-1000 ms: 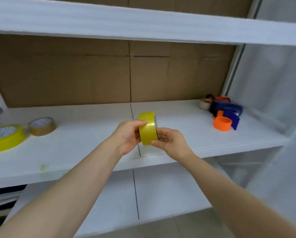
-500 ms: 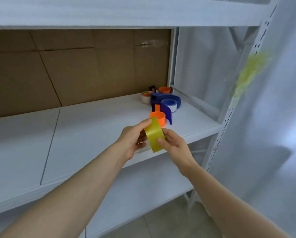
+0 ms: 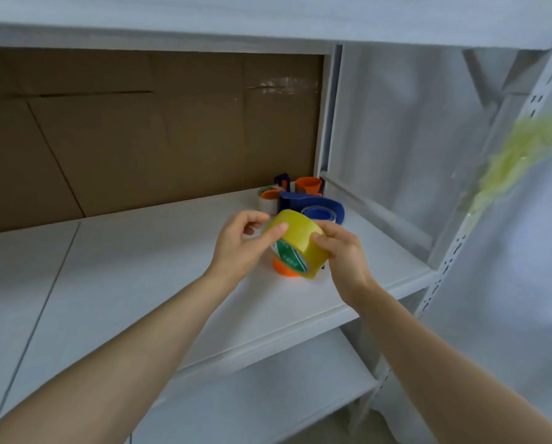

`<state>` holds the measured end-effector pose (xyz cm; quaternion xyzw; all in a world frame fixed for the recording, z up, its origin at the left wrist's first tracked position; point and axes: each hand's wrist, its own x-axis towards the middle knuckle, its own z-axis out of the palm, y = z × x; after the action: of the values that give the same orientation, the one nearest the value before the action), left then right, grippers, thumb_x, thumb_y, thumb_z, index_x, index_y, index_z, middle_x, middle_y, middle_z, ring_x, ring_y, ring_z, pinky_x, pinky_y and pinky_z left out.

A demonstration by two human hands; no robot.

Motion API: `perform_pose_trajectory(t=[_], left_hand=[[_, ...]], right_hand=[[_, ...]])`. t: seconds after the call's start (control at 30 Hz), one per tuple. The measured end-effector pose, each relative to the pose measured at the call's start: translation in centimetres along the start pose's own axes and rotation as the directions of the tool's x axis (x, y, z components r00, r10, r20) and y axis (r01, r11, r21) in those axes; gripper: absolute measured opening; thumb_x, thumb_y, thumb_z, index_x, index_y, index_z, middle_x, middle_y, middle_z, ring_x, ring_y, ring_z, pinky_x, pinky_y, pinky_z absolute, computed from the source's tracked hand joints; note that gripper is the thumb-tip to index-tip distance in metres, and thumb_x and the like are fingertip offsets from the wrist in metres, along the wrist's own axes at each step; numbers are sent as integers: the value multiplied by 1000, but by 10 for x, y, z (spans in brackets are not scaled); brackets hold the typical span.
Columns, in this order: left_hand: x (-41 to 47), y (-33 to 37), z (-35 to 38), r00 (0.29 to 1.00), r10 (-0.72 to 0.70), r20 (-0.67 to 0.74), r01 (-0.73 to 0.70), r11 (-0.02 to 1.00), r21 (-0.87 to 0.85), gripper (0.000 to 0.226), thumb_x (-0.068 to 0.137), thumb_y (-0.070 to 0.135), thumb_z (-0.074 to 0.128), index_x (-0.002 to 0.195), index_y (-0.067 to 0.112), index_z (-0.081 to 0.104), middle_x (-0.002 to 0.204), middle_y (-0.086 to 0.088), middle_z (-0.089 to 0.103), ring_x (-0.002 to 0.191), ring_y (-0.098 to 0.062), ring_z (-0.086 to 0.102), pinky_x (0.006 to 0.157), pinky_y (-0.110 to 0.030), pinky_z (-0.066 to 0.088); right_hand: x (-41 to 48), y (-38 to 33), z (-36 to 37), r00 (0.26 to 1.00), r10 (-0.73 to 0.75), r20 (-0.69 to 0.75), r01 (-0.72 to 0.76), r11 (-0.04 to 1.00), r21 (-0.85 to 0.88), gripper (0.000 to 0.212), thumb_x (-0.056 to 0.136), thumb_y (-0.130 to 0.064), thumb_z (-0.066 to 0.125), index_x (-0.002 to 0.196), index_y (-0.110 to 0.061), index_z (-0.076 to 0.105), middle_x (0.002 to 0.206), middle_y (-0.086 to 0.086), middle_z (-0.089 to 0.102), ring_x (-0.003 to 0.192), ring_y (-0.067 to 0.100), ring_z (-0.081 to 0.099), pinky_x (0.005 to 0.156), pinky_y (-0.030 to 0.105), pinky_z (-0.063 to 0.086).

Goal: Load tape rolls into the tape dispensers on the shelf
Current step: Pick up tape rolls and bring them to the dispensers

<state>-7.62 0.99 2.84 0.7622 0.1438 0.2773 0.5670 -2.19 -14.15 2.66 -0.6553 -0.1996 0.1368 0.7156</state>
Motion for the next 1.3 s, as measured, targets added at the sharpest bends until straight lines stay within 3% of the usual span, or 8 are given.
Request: perform_pose_trajectory(t=[0.23, 0.4, 0.6, 0.83, 1.0, 1.13, 1.2, 1.3], left_hand=[[25, -1, 1, 976, 107, -187, -105, 994, 22, 12, 79, 14, 72, 88, 5, 74, 72, 9, 66, 62, 11, 57, 65, -5, 44], [26, 4, 1, 900, 373, -225, -227, 842, 490, 15, 87, 24, 63, 86, 11, 72, 85, -3, 70, 73, -14, 61, 68, -24, 46], [25, 20, 13, 907, 364, -213, -131, 723, 679, 24, 96, 24, 47, 99, 5, 62, 102, -15, 63, 94, -32, 58, 71, -31, 34], [33, 34, 16, 979, 22, -205, 45, 948, 316, 19, 95, 19, 50, 86, 7, 62, 78, -11, 62, 77, -19, 52, 73, -34, 46], [31, 38, 17, 979, -48, -199, 92, 971, 221, 23, 92, 19, 54, 70, 18, 58, 70, 0, 56, 70, -11, 51, 60, -19, 41], [28, 42, 14, 975, -221, -12, 216, 962, -169, 21, 90, 28, 53, 104, 16, 63, 100, -1, 65, 97, -14, 59, 93, -26, 42], [25, 37, 13, 957, -253, 141, 262, 964, -44, 44, 79, 37, 64, 120, 19, 59, 117, 0, 64, 113, -16, 57, 102, -31, 41], [18, 30, 18, 949, -315, 16, 312, 946, 90, 24, 84, 15, 63, 107, 12, 62, 95, -10, 66, 87, -21, 64, 78, -31, 56]], right_hand=[[34, 0, 8, 995, -44, 88, 44, 999, -6, 17, 79, -15, 56, 89, -25, 65, 85, 1, 65, 91, 25, 59, 82, 39, 48], [50, -11, 7, 986, -35, 166, 37, 999, -8, 17, 79, -17, 57, 84, -30, 67, 87, 7, 65, 95, 39, 61, 80, 60, 50], [64, -17, -4, 968, -101, 229, 105, 994, -7, 16, 87, -6, 54, 97, -13, 65, 99, 13, 64, 98, 29, 59, 88, 43, 48], [80, -17, -18, 970, -44, 239, 24, 996, 85, 23, 87, -2, 53, 85, -19, 68, 87, 6, 67, 95, 29, 61, 86, 39, 50], [87, -14, -23, 968, 20, 250, -53, 991, 127, 20, 85, -7, 55, 97, -13, 70, 104, 13, 69, 108, 35, 61, 96, 43, 49], [89, -19, -33, 926, 70, 372, -186, 940, 286, 32, 90, -11, 43, 114, -1, 61, 92, 8, 72, 82, 18, 69, 68, 26, 57], [89, -20, -37, 892, 75, 447, -253, 901, 354, 30, 95, -10, 33, 104, -2, 61, 66, -1, 69, 57, 8, 65, 50, 17, 50], [93, -16, -32, 909, 135, 395, -243, 940, 240, 31, 98, -18, 37, 107, -3, 62, 75, 6, 66, 64, 15, 64, 57, 24, 52]])
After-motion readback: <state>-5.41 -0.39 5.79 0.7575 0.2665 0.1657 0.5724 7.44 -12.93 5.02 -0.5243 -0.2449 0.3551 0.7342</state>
